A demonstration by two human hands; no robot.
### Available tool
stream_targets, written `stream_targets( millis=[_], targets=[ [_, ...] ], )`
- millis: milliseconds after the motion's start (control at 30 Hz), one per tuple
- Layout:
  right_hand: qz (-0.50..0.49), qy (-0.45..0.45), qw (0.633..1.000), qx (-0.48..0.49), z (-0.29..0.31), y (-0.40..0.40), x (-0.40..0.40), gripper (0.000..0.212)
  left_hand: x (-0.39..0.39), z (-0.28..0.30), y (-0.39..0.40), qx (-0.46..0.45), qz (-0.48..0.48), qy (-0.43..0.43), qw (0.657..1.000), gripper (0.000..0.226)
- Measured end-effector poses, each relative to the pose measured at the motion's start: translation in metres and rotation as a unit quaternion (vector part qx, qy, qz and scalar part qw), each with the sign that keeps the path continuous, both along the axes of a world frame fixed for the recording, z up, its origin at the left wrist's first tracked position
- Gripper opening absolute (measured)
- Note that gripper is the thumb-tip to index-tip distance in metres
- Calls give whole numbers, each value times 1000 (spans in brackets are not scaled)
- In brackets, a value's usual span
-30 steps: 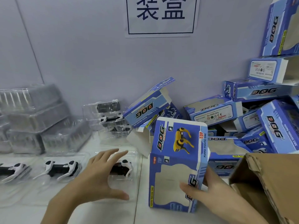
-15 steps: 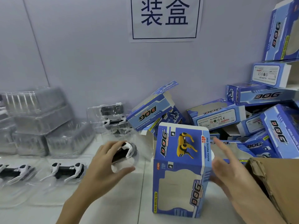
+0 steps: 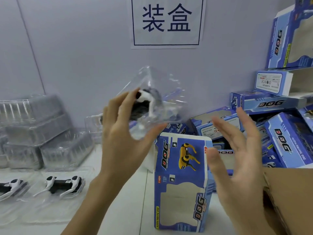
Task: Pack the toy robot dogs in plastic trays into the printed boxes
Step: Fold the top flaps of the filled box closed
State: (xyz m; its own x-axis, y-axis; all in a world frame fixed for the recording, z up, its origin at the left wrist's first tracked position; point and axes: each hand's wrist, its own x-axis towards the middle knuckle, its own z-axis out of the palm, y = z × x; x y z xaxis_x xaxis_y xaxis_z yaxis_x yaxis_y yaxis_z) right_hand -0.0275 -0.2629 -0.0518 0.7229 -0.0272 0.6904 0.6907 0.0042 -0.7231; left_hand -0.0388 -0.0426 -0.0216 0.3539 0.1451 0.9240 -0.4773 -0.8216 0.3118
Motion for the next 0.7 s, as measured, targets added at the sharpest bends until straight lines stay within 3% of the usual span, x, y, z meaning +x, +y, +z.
stream_targets(
  millis=[33, 133, 200, 300, 367, 500, 600, 700],
  targets=[
    [26, 17, 999, -9, 9, 5, -1, 55, 2, 5, -9, 36, 3, -14, 999, 79],
    [6, -1, 1000, 13, 25, 18, -3, 109, 10, 12, -31, 154, 29, -49, 986, 72],
    [31, 57, 997, 42, 36, 20, 0, 124, 15, 13, -42, 206, 42, -62, 976, 65],
    [70, 145, 986, 42, 59, 10, 15, 116, 19, 12, -54, 272, 54, -92, 956, 52],
    [87, 168, 981, 49, 65, 4, 21, 99, 21, 14, -58, 289, 51, -91, 952, 53],
    [105, 158, 979, 78, 62, 0, 30, 63, 24, 16, -52, 328, 19, -30, 944, 89],
    [113, 174, 967, 145, 58, -10, 40, 60, 20, 6, -38, 251, -79, -40, 964, 84],
    [106, 178, 957, 204, 61, -23, 47, 62, 14, -26, -24, 15, -195, -27, 980, 75]
  ],
)
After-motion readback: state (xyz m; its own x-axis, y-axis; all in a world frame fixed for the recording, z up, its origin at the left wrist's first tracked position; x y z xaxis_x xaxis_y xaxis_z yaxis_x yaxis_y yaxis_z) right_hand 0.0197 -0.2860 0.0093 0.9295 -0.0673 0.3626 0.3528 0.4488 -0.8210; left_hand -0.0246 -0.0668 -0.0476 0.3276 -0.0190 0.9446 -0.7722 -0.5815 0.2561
